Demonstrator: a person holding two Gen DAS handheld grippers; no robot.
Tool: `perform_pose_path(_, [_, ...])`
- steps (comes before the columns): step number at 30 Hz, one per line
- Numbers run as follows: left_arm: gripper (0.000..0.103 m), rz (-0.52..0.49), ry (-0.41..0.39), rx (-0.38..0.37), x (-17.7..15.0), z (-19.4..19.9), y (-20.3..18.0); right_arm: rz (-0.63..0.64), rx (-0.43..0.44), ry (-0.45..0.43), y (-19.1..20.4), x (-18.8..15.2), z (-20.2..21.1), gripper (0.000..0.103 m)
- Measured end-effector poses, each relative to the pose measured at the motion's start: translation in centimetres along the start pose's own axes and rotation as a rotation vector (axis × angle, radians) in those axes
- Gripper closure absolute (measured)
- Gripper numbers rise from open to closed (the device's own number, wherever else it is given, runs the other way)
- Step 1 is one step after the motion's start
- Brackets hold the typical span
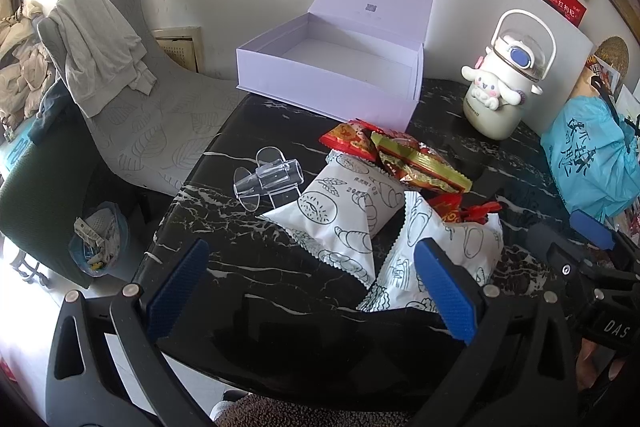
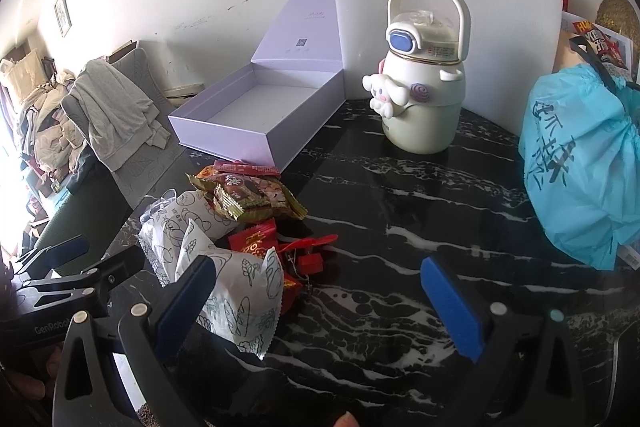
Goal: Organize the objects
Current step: 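Move both tools toward the two white pastry packets on the table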
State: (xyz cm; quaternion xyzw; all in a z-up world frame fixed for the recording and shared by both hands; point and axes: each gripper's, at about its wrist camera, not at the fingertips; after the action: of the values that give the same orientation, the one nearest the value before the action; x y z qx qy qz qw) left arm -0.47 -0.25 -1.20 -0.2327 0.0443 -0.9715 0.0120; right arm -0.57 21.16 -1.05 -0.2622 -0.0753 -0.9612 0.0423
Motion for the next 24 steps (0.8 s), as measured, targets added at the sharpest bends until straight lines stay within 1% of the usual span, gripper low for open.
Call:
perform_pose_path(12, [0.0,-0.005,0.024,-0.025,-0.7,-0.6,0.3,0.02,0.053,0.044,0.5,-0.7,-0.8,0.0])
perform_pose_path(16, [0.0,-0.002,0.028,-0.046,-0.8,-0.9,0.7,0.03,0.072,0.077,0.9,-0.8,-1.4,0.0])
perform_pose_path(24, [0.0,-0.017,0.036,-0.054,-0.4,-1.6,1.3,0.045,0.129,0.142,1.7,-0.9,-3.2,0.0])
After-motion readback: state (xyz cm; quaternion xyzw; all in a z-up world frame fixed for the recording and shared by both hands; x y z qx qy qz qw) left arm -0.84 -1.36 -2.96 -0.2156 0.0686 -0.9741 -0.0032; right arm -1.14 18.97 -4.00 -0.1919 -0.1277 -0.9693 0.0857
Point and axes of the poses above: each gripper's, at about its wrist camera, not at the fingertips, and z roughly against the way its jaws point, y to its left, x to its top, and after that the axes turned 13 degrees about y, right-handed
